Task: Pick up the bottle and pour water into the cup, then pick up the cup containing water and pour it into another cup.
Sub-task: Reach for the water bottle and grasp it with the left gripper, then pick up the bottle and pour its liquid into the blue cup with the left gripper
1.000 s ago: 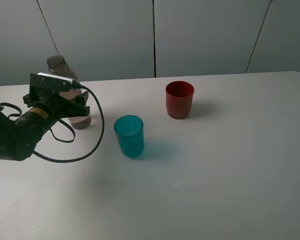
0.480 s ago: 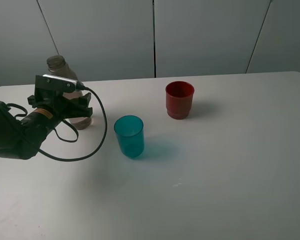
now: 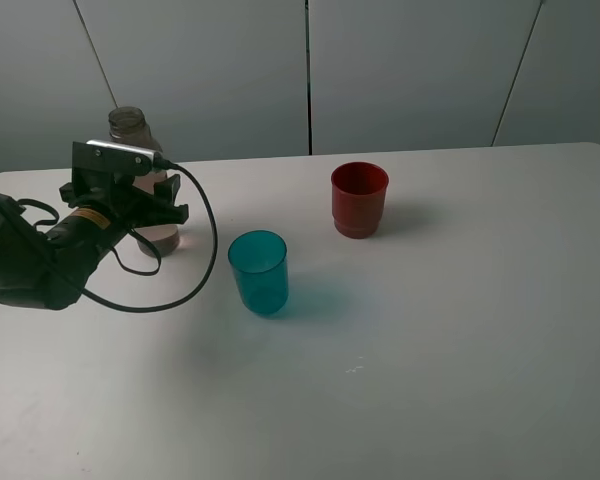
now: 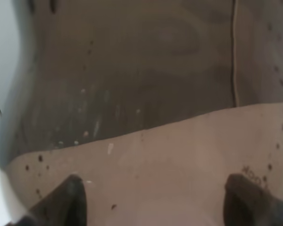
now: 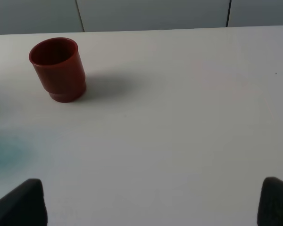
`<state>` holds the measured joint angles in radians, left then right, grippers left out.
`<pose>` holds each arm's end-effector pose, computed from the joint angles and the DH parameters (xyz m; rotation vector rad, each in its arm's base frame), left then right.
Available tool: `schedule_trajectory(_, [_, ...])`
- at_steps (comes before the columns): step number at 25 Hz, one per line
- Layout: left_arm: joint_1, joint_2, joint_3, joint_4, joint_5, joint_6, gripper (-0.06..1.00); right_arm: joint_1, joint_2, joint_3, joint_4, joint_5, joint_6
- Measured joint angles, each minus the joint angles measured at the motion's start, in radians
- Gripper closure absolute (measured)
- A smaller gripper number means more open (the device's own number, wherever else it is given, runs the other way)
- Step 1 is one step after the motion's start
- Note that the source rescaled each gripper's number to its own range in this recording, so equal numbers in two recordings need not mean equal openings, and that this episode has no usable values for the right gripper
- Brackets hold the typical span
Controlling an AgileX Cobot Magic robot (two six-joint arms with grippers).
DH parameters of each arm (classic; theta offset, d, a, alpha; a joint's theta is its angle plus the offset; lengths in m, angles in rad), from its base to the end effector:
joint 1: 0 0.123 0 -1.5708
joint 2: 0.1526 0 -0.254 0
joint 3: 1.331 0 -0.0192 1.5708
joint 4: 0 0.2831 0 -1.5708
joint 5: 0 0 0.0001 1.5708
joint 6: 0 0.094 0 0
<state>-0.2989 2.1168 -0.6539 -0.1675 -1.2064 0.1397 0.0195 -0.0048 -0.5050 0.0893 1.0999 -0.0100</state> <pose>0.3183 -0.0828 0.0273 0.2147 1.7295 -0.0244 0.0541 0.0085 0.2903 -0.0373 2.0720 0.1132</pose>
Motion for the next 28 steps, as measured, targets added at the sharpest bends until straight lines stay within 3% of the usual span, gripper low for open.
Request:
schedule_trajectory(17, [0.0, 0.0, 0.0, 0.019, 0.0, 0.002, 0.94, 0.0, 0.0, 0.0, 0.0, 0.0, 0.0])
schedule_trajectory(23, [0.0, -0.029, 0.002, 0.143, 0.062, 0.154, 0.94, 0.0, 0.0, 0.0, 0.0, 0.0, 0.0])
schedule_trajectory(28, [0.0, -0.094, 0.006, 0.225, 0.137, 0.195, 0.94, 0.0, 0.0, 0.0, 0.0, 0.0, 0.0])
